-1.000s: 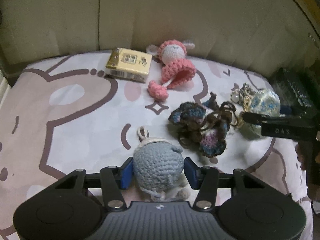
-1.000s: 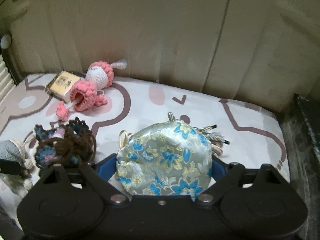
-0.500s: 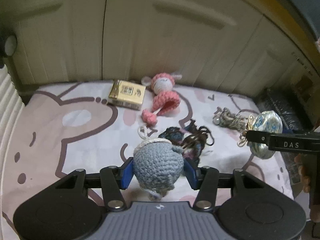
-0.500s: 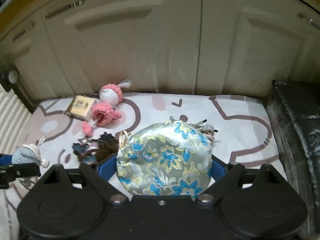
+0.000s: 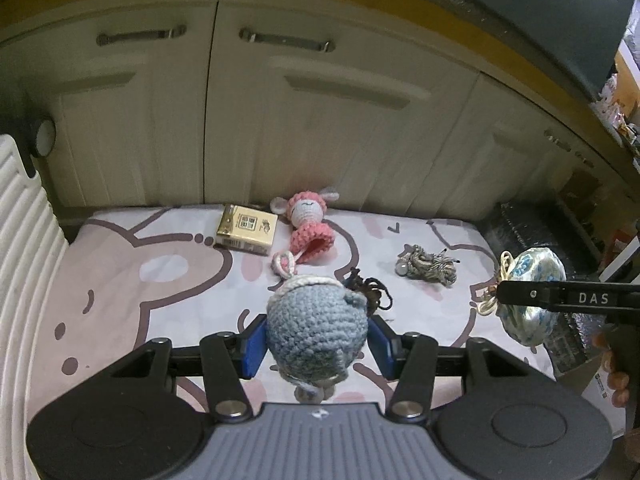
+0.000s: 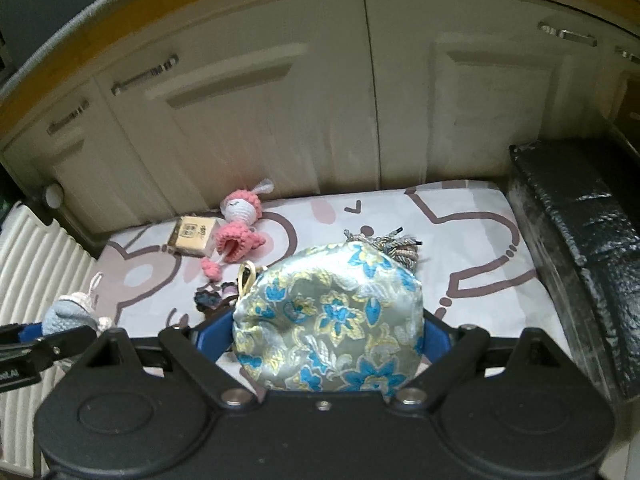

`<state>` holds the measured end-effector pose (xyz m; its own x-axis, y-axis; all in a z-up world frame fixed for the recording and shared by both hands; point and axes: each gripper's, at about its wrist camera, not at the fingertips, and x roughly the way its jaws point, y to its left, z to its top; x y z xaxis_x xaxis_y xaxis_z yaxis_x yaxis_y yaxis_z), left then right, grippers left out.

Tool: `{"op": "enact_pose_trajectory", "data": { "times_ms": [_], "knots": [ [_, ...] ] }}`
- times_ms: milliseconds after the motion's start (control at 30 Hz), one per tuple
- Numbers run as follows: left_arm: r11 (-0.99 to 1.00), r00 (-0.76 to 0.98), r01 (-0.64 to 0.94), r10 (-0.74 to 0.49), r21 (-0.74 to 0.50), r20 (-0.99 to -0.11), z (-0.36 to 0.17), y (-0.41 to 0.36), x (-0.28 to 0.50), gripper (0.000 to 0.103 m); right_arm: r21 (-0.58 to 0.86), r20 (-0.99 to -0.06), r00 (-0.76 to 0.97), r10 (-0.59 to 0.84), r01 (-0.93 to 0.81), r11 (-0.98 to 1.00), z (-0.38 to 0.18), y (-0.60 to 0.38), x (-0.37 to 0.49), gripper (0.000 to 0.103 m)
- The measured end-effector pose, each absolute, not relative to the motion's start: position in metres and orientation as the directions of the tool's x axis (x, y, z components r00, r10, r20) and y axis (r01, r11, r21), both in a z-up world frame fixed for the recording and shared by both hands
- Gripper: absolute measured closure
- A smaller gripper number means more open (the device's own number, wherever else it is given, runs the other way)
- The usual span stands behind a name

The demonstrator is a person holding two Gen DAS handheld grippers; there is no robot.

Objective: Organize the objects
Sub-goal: 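Grasp and lift the floral pouch with the right tool while the left tool grasps the grey mouse, then carry the floral pouch with the right tool while the left tool carries the grey mouse to the black box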

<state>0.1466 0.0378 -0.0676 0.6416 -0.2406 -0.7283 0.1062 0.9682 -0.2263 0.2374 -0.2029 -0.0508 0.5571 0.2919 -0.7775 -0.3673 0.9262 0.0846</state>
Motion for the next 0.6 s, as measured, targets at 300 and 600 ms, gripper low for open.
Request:
{"op": "enact_pose_trajectory", "data": {
  "times_ms": [300, 600],
  "knots": [
    [0.966, 0.668, 0.137, -0.253, -0.218, -0.699, -0.049, 0.032, 0.127, 0.049, 0.111, -0.774, 0.547, 0.320, -0.380, 0.918, -0.037, -0.209, 0.211, 0.010],
    [0.958, 0.661, 0.182, -0.285, -0.221, -0.694, -0.037, 0.026, 0.098, 0.049, 0.129, -0.788, 0.502, 0.357, -0.432, 0.892, -0.031, -0.211, 0.178, 0.010]
  ]
}}
